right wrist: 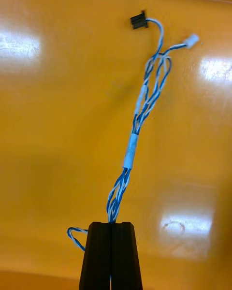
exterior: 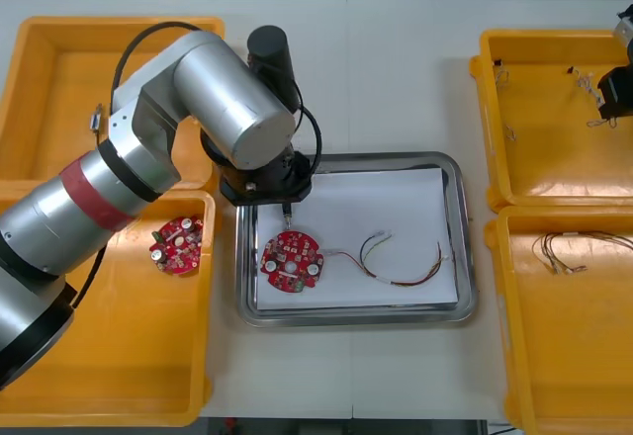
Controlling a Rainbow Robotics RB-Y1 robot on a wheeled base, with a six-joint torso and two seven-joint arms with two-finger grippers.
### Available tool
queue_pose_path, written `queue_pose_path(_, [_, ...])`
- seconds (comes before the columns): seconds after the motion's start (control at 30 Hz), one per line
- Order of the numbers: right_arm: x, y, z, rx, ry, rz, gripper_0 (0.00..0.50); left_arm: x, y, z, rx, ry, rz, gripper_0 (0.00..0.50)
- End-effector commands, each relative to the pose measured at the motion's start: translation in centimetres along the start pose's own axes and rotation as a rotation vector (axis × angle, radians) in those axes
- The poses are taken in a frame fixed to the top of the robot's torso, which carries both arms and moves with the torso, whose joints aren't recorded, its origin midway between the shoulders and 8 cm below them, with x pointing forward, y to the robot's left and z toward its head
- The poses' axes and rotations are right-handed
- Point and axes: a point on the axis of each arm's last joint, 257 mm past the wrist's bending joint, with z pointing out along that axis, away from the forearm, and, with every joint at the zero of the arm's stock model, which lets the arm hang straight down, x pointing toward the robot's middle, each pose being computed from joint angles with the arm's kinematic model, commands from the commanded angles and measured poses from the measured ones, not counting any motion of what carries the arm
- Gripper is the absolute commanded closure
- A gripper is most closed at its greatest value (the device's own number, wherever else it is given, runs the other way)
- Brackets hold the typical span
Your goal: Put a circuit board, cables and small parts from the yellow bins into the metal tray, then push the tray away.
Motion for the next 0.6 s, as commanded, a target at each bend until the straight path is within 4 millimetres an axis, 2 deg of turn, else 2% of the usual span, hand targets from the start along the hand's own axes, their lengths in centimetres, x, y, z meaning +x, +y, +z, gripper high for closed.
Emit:
queue_pose_path(0.03, [0.2,-1.0,-1.8,0.034,0.010,0.029,0.500,-2.8,1.3,-4.9,0.011,-0.038,-0.100,0.000])
queue_pose_path(0.23, [1.2,-0.4,-1.5,0.015,0.017,0.033,0.500,-3.8,3.8,-8.3,0.010,-0.005,-0.134,0.000])
queue_pose_path(0.3, [1.4,-0.1,-1.3,0.007,0.016,0.033,0.500,-4.2,5.4,-9.4,-0.001,0.004,-0.146,0.000])
queue_pose_path(0.47, [2.0,0.4,-0.6,-0.006,0.016,0.039,0.500,-5.8,8.1,-11.1,-0.006,-0.011,-0.133,0.000])
queue_pose_path(0.6, [2.4,0.3,-0.2,0.004,0.017,0.034,0.500,-7.1,10.7,-11.6,-0.001,0.001,-0.154,0.000])
